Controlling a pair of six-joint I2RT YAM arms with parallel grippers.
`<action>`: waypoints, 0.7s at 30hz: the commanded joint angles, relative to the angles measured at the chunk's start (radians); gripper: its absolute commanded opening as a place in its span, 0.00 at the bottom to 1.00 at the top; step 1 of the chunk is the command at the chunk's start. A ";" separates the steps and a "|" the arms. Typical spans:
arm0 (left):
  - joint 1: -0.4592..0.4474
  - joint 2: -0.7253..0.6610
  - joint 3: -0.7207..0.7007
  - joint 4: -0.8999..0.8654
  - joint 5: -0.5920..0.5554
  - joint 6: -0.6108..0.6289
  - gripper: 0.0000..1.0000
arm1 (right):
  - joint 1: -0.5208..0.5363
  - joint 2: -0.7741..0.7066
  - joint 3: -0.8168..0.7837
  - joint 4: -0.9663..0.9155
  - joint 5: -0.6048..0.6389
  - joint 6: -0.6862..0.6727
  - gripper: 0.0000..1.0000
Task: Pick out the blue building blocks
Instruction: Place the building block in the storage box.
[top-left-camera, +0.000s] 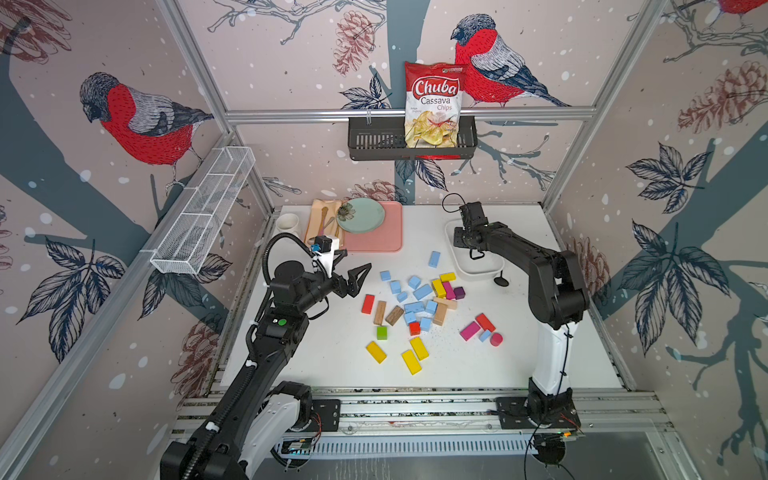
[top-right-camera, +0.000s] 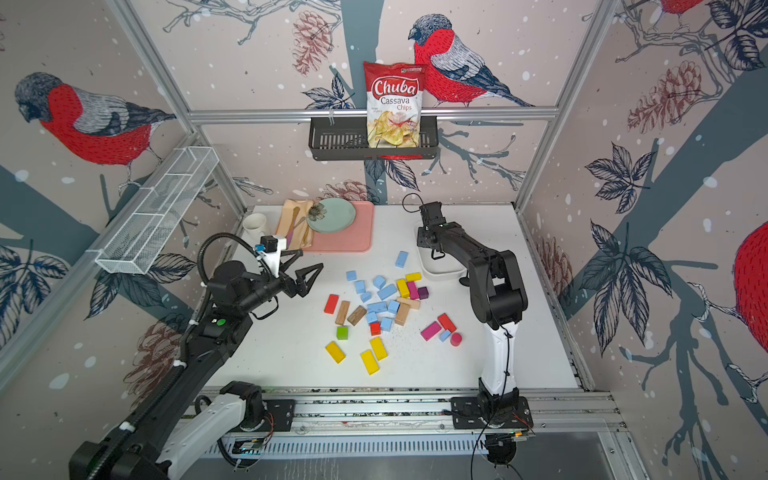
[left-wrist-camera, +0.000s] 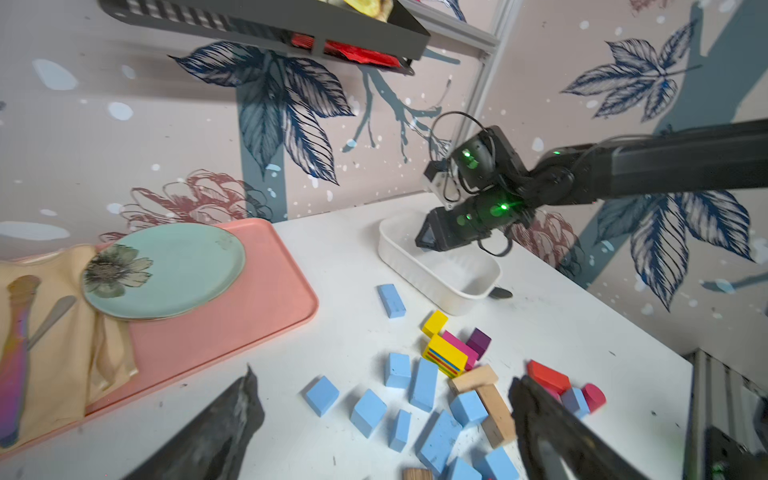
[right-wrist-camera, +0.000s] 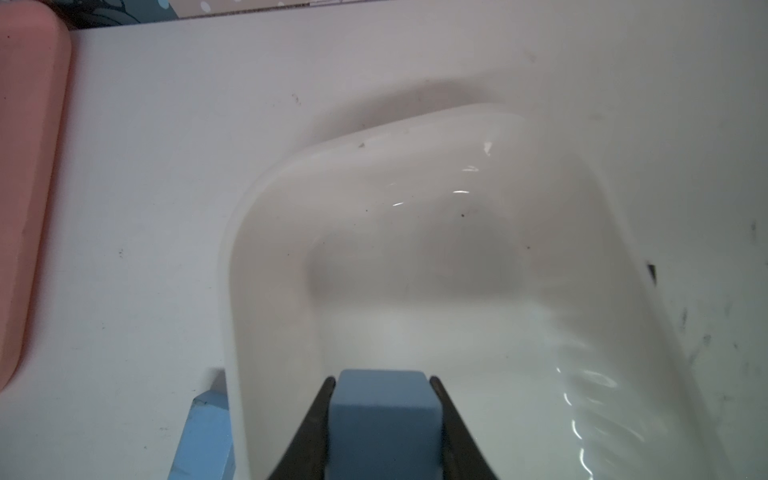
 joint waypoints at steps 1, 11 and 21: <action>0.000 0.010 -0.008 0.069 0.117 0.059 0.96 | -0.001 0.025 0.020 0.037 -0.017 -0.015 0.15; -0.002 0.011 -0.026 0.089 0.147 0.080 0.96 | -0.002 0.087 0.056 0.060 -0.039 -0.021 0.15; -0.002 0.008 -0.028 0.082 0.144 0.079 0.96 | -0.008 0.188 0.158 0.046 -0.041 -0.039 0.18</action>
